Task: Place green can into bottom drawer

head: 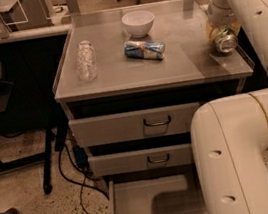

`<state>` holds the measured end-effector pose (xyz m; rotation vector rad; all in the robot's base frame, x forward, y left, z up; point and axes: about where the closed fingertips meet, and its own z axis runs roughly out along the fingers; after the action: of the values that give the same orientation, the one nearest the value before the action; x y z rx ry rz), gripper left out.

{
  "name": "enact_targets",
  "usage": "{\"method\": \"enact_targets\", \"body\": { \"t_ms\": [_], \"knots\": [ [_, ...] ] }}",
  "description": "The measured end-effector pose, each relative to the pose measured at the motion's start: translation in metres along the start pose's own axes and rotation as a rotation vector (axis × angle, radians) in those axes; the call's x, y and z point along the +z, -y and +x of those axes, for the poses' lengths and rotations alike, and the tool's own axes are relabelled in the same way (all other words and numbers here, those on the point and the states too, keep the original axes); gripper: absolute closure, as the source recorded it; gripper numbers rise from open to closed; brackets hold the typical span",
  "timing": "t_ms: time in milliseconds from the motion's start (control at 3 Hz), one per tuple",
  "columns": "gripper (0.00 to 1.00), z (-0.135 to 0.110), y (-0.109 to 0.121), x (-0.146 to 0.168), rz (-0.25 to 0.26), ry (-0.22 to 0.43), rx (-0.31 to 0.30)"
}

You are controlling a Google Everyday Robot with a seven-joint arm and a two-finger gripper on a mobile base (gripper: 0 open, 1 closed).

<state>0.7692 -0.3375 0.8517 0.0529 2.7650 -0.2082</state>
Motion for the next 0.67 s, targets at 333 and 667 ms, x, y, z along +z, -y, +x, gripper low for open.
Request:
{"method": "enact_targets", "body": {
  "t_ms": [333, 667],
  "knots": [
    [1.0, -0.015, 0.002, -0.012, -0.012, 0.069, -0.005],
    [1.0, -0.025, -0.002, -0.027, -0.071, 0.136, -0.047]
  ]
}}
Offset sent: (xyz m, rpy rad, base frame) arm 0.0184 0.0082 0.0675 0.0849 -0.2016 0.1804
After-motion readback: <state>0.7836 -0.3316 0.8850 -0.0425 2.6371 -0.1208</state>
